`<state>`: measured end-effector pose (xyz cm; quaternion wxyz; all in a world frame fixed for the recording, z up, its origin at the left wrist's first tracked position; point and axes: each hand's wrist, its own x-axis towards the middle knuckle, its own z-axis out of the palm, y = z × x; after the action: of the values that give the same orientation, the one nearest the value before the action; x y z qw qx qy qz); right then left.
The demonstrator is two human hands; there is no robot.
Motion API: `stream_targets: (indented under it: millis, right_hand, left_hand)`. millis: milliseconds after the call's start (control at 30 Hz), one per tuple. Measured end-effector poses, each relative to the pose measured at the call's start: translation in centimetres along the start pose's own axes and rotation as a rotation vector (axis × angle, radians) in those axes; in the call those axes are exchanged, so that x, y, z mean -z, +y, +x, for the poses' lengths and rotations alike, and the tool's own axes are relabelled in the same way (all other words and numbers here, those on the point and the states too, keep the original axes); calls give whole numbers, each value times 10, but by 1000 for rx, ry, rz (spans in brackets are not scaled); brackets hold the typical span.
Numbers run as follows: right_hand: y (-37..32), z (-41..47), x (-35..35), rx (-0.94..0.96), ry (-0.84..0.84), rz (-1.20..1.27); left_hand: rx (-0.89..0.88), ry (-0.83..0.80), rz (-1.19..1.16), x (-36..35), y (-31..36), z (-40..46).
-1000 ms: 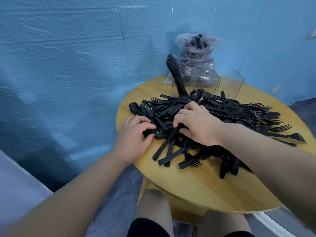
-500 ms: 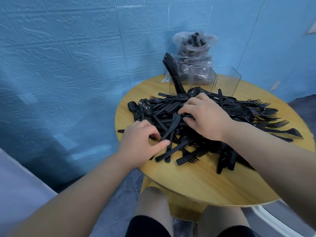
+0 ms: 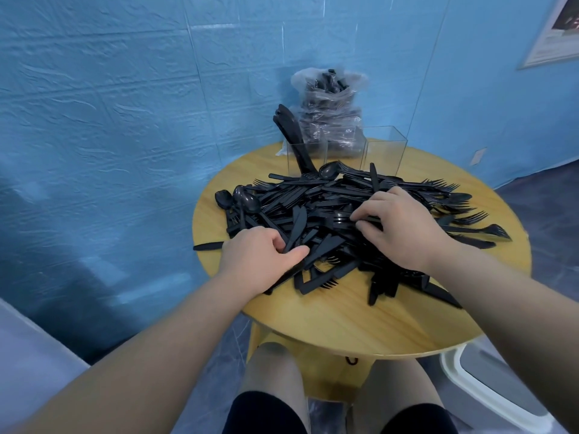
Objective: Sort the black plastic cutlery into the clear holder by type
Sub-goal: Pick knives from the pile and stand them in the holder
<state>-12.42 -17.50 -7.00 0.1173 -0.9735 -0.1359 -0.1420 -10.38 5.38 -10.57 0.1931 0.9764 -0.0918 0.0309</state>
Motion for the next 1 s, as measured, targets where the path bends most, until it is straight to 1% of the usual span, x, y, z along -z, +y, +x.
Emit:
stream_targets:
  millis: [167, 400, 467, 600, 700, 833, 1000]
  right_hand:
    - [-4, -5, 4, 10, -40, 45]
    - [-8, 1, 0, -55, -79, -62]
    - [-7, 4, -2, -83, -68, -67]
    - [-4, 7, -2, -142, -20, -58]
    - [-2, 7, -2, -152, 7, -50]
    - [0, 5, -3, -152, 33, -33]
    - [6, 2, -3, -159, 37, -5]
  left_hand:
    - [18, -4, -14, 1, 5, 3]
    - [30, 39, -36, 9, 0, 3]
    - [6, 53, -14, 10, -2, -1]
    - [-101, 73, 29, 7, -5, -12]
    - [-155, 27, 52, 4, -1, -20]
    - [-147, -45, 111, 2, 0, -26]
    - [-131, -29, 59, 3, 3, -25]
